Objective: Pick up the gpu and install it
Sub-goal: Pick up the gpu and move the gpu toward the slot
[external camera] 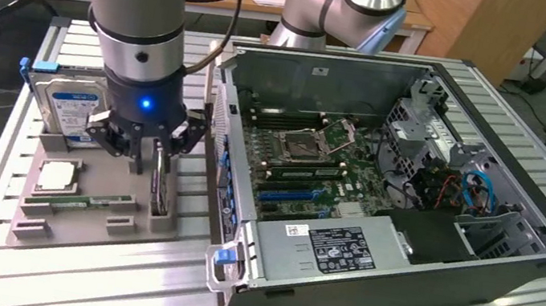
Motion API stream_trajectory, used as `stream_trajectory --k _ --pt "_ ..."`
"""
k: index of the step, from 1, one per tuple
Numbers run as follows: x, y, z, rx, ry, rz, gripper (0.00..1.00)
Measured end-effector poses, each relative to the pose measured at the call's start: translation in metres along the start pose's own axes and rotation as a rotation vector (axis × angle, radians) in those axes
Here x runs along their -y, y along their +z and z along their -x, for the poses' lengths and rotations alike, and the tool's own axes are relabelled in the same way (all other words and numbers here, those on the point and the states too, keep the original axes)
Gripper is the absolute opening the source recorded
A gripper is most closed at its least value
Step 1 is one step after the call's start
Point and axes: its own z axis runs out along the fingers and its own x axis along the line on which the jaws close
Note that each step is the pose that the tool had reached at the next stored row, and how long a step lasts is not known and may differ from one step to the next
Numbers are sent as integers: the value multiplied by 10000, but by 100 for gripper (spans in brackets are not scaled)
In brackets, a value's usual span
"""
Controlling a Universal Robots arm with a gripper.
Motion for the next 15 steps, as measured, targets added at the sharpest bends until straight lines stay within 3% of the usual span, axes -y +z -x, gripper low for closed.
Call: stream_trajectory --k 15 --pt "-84 111 24 -1 1 0 42"
